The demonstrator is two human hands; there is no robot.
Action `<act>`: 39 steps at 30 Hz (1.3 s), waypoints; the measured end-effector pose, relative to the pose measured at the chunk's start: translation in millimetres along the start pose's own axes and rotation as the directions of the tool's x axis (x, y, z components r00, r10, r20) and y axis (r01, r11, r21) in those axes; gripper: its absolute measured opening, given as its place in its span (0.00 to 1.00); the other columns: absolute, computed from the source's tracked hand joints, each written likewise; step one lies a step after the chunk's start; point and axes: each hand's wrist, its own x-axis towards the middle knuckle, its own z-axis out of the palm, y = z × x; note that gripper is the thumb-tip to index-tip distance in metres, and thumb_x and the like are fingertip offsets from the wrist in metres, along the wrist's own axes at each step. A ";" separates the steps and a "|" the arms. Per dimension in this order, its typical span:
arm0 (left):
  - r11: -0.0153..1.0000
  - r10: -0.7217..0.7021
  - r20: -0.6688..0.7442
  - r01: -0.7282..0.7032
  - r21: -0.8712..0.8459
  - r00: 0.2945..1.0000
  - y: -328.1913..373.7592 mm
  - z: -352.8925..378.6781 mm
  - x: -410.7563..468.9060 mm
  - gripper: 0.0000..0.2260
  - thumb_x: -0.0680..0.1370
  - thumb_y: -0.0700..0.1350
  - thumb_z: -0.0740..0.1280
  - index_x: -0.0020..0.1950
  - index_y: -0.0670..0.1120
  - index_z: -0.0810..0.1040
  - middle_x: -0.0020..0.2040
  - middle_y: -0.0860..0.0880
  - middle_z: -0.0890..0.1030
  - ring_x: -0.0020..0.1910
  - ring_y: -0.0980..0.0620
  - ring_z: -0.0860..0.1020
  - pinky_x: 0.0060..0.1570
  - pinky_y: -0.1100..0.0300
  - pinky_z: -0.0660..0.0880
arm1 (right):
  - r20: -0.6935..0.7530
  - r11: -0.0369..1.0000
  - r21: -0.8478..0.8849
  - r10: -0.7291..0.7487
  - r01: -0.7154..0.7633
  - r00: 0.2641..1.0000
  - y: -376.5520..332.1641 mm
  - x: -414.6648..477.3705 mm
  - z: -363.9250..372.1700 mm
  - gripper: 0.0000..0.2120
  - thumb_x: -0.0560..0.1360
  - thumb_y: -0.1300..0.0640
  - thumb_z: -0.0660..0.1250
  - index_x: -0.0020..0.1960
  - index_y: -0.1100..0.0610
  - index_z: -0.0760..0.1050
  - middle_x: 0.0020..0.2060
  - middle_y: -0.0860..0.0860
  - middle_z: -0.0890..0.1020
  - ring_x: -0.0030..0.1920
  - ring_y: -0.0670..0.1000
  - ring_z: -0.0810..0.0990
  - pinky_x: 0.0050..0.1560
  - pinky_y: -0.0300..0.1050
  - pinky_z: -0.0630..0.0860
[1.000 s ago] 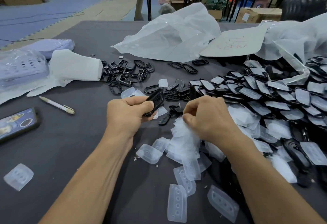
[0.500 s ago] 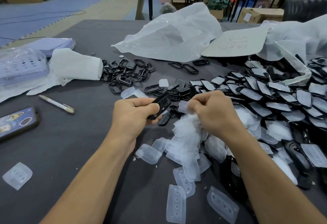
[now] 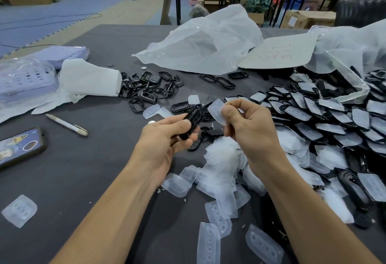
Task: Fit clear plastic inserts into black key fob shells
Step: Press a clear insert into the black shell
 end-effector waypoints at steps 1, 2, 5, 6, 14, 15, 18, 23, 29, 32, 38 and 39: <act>0.999 0.019 -0.046 -0.017 0.031 0.999 -0.8 -0.9 1.2 0.05 0.77 0.32 0.70 0.49 0.40 0.85 0.37 0.42 0.86 0.29 0.52 0.83 0.29 0.66 0.79 | -0.014 1.000 0.020 0.005 -0.005 1.000 0.2 1.0 -1.0 0.11 0.81 0.62 0.68 0.40 0.56 0.79 0.23 0.45 0.74 0.23 0.42 0.69 0.27 0.31 0.67; 0.996 0.049 -0.083 -0.042 0.081 0.995 -1.8 -1.9 2.7 0.05 0.77 0.32 0.71 0.48 0.40 0.85 0.37 0.42 0.86 0.30 0.51 0.83 0.29 0.66 0.79 | -0.024 1.000 0.026 0.011 -0.010 1.000 0.0 2.0 -2.4 0.11 0.80 0.62 0.69 0.39 0.55 0.80 0.22 0.42 0.73 0.23 0.41 0.68 0.28 0.32 0.67; 0.967 0.139 -0.130 -0.106 0.232 0.982 -6.7 -1.0 3.9 0.07 0.76 0.31 0.73 0.46 0.41 0.86 0.37 0.42 0.87 0.29 0.50 0.82 0.30 0.64 0.80 | -0.024 1.000 0.012 0.008 -0.007 1.000 -0.6 2.7 -4.7 0.10 0.78 0.61 0.73 0.38 0.53 0.83 0.24 0.42 0.76 0.25 0.41 0.69 0.30 0.33 0.67; 0.958 0.157 -0.132 -0.118 0.263 0.979 -8.5 0.0 3.8 0.08 0.76 0.30 0.73 0.45 0.42 0.86 0.36 0.43 0.86 0.28 0.51 0.82 0.30 0.63 0.80 | -0.016 1.000 0.015 0.008 -0.008 1.000 -0.5 2.2 -5.0 0.10 0.77 0.61 0.73 0.37 0.53 0.83 0.25 0.44 0.77 0.26 0.42 0.70 0.31 0.33 0.68; 0.934 0.212 -0.114 -0.167 0.316 0.971 -14.9 0.7 6.6 0.08 0.75 0.29 0.72 0.47 0.42 0.86 0.34 0.44 0.86 0.27 0.51 0.80 0.30 0.64 0.78 | 0.000 0.997 -0.077 -0.024 0.024 1.000 2.0 3.7 -7.4 0.15 0.81 0.67 0.64 0.41 0.53 0.81 0.33 0.47 0.82 0.32 0.40 0.78 0.35 0.33 0.73; 0.933 0.214 -0.109 -0.170 0.317 0.971 -15.5 0.5 6.9 0.08 0.76 0.29 0.72 0.47 0.42 0.86 0.34 0.44 0.86 0.27 0.51 0.80 0.30 0.64 0.77 | 0.004 0.994 -0.104 -0.026 0.026 1.000 2.3 3.3 -7.2 0.14 0.82 0.66 0.64 0.42 0.53 0.80 0.35 0.49 0.83 0.34 0.42 0.78 0.35 0.38 0.75; 0.930 0.216 -0.088 -0.177 0.323 0.972 -16.9 0.1 6.8 0.08 0.75 0.30 0.72 0.47 0.42 0.86 0.32 0.43 0.85 0.25 0.52 0.79 0.30 0.65 0.77 | 0.073 0.987 -0.160 -0.025 0.036 0.997 3.6 3.1 -6.8 0.12 0.82 0.66 0.61 0.44 0.55 0.79 0.36 0.57 0.85 0.32 0.53 0.78 0.31 0.45 0.72; 0.889 0.233 -0.078 -0.180 0.420 0.969 -17.3 -3.2 8.9 0.09 0.74 0.35 0.76 0.43 0.50 0.89 0.35 0.44 0.87 0.29 0.53 0.82 0.33 0.62 0.79 | 0.226 0.962 -0.250 -0.053 0.110 0.973 2.5 -0.7 -4.0 0.11 0.75 0.65 0.73 0.40 0.51 0.85 0.27 0.51 0.82 0.26 0.47 0.76 0.31 0.37 0.73; 0.790 0.274 0.017 -0.235 0.566 0.962 -20.3 -4.6 7.5 0.09 0.75 0.44 0.78 0.45 0.60 0.89 0.38 0.52 0.88 0.36 0.49 0.86 0.39 0.57 0.84 | 0.367 0.950 -0.285 -0.013 0.126 0.930 -2.0 -4.4 -2.6 0.16 0.76 0.69 0.70 0.43 0.49 0.89 0.32 0.51 0.84 0.33 0.52 0.76 0.38 0.47 0.73; 0.805 0.228 0.050 -0.217 0.552 0.972 -22.6 -2.6 6.0 0.10 0.76 0.40 0.75 0.46 0.56 0.90 0.39 0.51 0.88 0.35 0.53 0.86 0.37 0.61 0.82 | 0.255 0.939 -0.330 -0.008 0.095 0.967 0.9 -6.9 -0.9 0.14 0.72 0.68 0.74 0.45 0.48 0.88 0.34 0.45 0.87 0.35 0.50 0.84 0.39 0.46 0.81; 0.896 0.181 0.053 -0.187 0.402 0.982 -23.0 5.5 0.5 0.07 0.75 0.35 0.77 0.45 0.47 0.90 0.36 0.42 0.87 0.28 0.53 0.80 0.33 0.64 0.78 | -0.045 0.935 -0.343 -0.116 0.093 0.992 12.0 -11.8 12.8 0.12 0.67 0.63 0.81 0.46 0.49 0.86 0.33 0.40 0.85 0.34 0.40 0.84 0.39 0.31 0.79; 0.906 0.186 0.049 -0.190 0.378 0.981 -23.8 6.3 0.0 0.09 0.75 0.33 0.75 0.46 0.46 0.90 0.35 0.42 0.86 0.27 0.53 0.80 0.32 0.64 0.78 | -0.071 0.934 -0.342 -0.134 0.102 0.988 12.4 -12.5 14.5 0.13 0.66 0.62 0.82 0.47 0.49 0.85 0.33 0.40 0.85 0.34 0.40 0.84 0.38 0.29 0.78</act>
